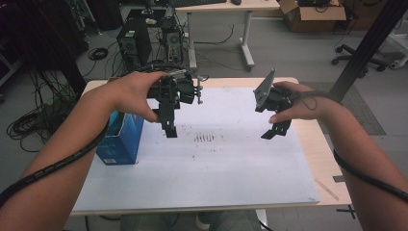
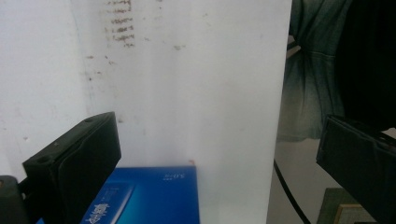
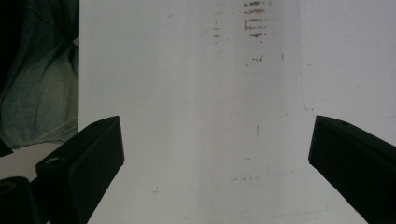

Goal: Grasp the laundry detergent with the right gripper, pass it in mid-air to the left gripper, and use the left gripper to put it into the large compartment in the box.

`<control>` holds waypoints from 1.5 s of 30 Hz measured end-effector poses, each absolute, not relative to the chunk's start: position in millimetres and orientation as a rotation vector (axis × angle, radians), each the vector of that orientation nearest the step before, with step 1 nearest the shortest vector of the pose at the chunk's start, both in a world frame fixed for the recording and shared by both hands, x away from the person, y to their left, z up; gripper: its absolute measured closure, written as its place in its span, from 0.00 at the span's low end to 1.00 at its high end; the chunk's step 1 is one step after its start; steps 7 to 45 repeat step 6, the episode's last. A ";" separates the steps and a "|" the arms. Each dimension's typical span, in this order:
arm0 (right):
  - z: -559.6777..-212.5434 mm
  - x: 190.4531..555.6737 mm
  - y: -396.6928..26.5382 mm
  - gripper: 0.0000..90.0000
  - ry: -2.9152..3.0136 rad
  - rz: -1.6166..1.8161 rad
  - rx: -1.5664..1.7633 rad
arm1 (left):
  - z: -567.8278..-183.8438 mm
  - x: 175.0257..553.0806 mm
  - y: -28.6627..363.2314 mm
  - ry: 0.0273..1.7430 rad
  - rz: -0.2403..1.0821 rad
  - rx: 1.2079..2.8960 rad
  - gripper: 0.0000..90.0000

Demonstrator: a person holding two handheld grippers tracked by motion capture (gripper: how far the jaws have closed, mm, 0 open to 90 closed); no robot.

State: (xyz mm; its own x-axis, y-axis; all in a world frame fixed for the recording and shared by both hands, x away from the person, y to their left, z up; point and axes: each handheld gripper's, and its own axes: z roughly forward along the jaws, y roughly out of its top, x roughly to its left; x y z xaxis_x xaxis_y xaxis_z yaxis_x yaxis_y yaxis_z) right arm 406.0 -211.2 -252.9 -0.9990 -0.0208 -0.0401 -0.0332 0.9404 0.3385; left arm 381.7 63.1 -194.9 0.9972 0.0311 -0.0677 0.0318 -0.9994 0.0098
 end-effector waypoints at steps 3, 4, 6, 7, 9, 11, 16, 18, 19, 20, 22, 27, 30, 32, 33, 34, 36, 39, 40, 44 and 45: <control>-253.2 404.9 -211.0 0.04 3.057 0.531 -0.039 | -195.9 381.8 63.0 0.060 -0.106 3.124 0.00; -253.0 404.2 -210.9 0.04 3.053 0.540 -0.042 | -196.9 381.8 63.0 0.063 -0.103 3.117 0.00; -252.8 402.5 -210.9 0.04 3.044 0.564 -0.041 | -197.5 382.4 63.1 0.065 -0.099 3.107 0.00; -252.8 402.5 -210.9 0.04 3.044 0.564 -0.041 | -197.5 382.4 63.1 0.065 -0.099 3.107 0.00; -252.8 402.5 -210.9 0.04 3.044 0.564 -0.041 | -197.5 382.4 63.1 0.065 -0.099 3.107 0.00; -252.8 402.5 -210.9 0.04 3.044 0.564 -0.041 | -197.5 382.4 63.1 0.065 -0.099 3.107 0.00; -252.8 402.5 -210.9 0.04 3.044 0.564 -0.041 | -197.5 382.4 63.1 0.065 -0.099 3.107 0.00; -252.8 402.5 -210.9 0.04 3.044 0.564 -0.041 | -197.5 382.4 63.1 0.065 -0.099 3.107 0.00; -252.8 402.5 -210.9 0.04 3.044 0.564 -0.041 | -197.5 382.4 63.1 0.065 -0.099 3.107 0.00; -252.8 402.5 -210.9 0.04 3.044 0.564 -0.041 | -197.5 382.4 63.1 0.065 -0.099 3.107 0.00; -252.8 402.5 -210.9 0.04 3.044 0.564 -0.041 | -197.5 382.4 63.1 0.065 -0.099 3.107 0.00; -252.8 402.5 -210.9 0.04 3.044 0.564 -0.041 | -197.5 382.4 63.1 0.065 -0.099 3.107 0.00; -252.8 402.5 -210.9 0.04 3.044 0.564 -0.041 | -197.5 382.4 63.1 0.065 -0.099 3.107 0.00; -252.8 402.5 -210.9 0.04 3.044 0.564 -0.041 | -197.5 382.4 63.1 0.065 -0.099 3.107 0.00; -252.8 402.5 -210.9 0.04 3.044 0.564 -0.041 | -197.5 382.4 63.1 0.065 -0.099 3.107 0.00; -252.8 402.5 -210.9 0.04 3.044 0.564 -0.041 | -197.5 382.4 63.1 0.065 -0.099 3.107 0.00; -252.8 402.5 -210.9 0.04 3.044 0.564 -0.041 | -197.5 382.4 63.1 0.065 -0.099 3.107 0.00; -252.8 402.5 -210.9 0.04 3.044 0.564 -0.041 | -197.5 382.4 63.1 0.065 -0.099 3.107 0.00; -252.8 402.5 -210.9 0.04 3.044 0.564 -0.041 | -197.5 382.4 63.1 0.065 -0.099 3.107 0.00; -252.8 402.5 -210.9 0.04 3.044 0.564 -0.041 | -197.5 382.4 63.1 0.065 -0.099 3.107 0.00; -252.8 402.5 -210.9 0.04 3.044 0.564 -0.041 | -197.5 382.4 63.1 0.065 -0.099 3.107 0.00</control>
